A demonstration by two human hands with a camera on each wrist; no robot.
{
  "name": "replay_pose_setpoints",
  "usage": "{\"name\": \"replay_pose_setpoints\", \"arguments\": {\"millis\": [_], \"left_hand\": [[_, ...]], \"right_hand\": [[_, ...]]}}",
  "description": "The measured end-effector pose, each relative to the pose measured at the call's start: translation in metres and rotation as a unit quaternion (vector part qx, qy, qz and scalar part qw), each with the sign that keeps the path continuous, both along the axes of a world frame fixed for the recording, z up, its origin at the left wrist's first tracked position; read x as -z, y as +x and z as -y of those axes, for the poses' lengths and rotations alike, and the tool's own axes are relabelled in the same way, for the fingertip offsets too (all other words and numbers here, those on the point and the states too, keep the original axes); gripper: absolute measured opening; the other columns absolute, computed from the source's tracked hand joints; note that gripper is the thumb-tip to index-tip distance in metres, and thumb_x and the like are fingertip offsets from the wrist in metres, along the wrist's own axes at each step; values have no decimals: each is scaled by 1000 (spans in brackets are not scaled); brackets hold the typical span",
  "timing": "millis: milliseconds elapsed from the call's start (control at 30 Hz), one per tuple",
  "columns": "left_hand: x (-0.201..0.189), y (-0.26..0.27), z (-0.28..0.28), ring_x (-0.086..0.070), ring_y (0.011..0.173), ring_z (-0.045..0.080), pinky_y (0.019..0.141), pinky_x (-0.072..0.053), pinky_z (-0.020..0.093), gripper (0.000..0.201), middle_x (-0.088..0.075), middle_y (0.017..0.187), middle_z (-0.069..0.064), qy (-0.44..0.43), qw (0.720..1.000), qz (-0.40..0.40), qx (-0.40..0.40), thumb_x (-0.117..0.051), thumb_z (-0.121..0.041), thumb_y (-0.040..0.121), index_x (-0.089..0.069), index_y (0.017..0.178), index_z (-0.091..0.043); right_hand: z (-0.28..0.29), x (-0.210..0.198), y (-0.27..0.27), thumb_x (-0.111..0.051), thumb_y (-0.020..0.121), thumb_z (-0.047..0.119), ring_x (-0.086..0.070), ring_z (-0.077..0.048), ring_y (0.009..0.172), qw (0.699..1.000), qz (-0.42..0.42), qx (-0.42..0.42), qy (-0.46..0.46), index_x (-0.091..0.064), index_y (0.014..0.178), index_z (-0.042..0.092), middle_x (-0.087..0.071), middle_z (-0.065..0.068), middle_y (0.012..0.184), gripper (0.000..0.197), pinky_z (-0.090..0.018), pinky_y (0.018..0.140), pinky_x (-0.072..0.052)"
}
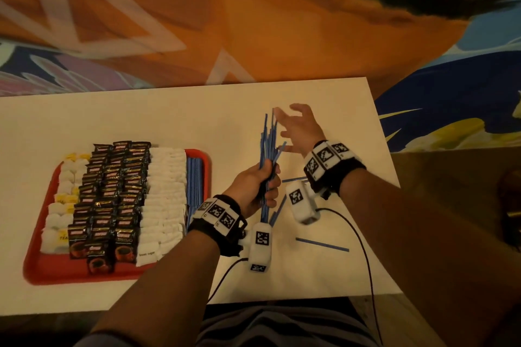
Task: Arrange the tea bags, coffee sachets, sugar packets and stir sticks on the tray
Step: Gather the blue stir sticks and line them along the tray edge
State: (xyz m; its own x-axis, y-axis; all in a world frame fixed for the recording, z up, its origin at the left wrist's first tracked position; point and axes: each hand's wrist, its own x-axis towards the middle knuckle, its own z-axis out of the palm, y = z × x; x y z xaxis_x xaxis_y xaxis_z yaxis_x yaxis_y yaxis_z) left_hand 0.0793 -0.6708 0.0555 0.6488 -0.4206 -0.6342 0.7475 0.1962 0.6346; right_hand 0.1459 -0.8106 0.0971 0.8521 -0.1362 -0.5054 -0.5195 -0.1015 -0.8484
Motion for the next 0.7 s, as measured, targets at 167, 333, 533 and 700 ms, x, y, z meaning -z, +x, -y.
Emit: {"name": "replay_pose_setpoints", "arguments": {"millis": [167, 333, 533, 700], "left_hand": [[-17, -9, 2, -43, 58, 18, 55, -41, 30, 28, -45, 73, 7, -14, 999, 0, 38, -43, -37, 101, -51, 92, -12], [-21, -11, 0, -50, 94, 29, 80, -47, 37, 24, -49, 109, 18, 4, 999, -32, 18, -41, -33, 106, -53, 110, -12], [-27, -13, 0, -63, 65, 18, 59, -53, 27, 30, -64, 91, 11, -42, 999, -32, 11, -36, -30, 107, -56, 116, -9], [-26, -10, 3, -62, 81, 21, 67, -50, 28, 25, -63, 97, 10, 49, 997, 55, 22, -37, -28, 107, -60, 105, -18]], "right_hand": [[-17, -11, 5, -44, 102, 36, -66, -33, 73, 997, 3, -33, 67, -48, 114, 13, -66, -17, 95, 26, -51, 73, -58], [-30, -15, 2, -32, 105, 16, -50, -22, 42, 997, 37, 18, 63, -51, 100, 10, -53, -10, 62, 20, -31, 47, -50], [-37, -12, 7, -30, 103, 18, -29, -16, 40, 996, 22, 68, 59, -53, 97, 16, -35, -4, 58, 24, -24, 41, -35], [-35, -10, 9, -30, 103, 19, -26, -14, 38, 994, 27, 92, 54, -53, 95, 17, -35, -2, 57, 25, -21, 40, -31]]}}
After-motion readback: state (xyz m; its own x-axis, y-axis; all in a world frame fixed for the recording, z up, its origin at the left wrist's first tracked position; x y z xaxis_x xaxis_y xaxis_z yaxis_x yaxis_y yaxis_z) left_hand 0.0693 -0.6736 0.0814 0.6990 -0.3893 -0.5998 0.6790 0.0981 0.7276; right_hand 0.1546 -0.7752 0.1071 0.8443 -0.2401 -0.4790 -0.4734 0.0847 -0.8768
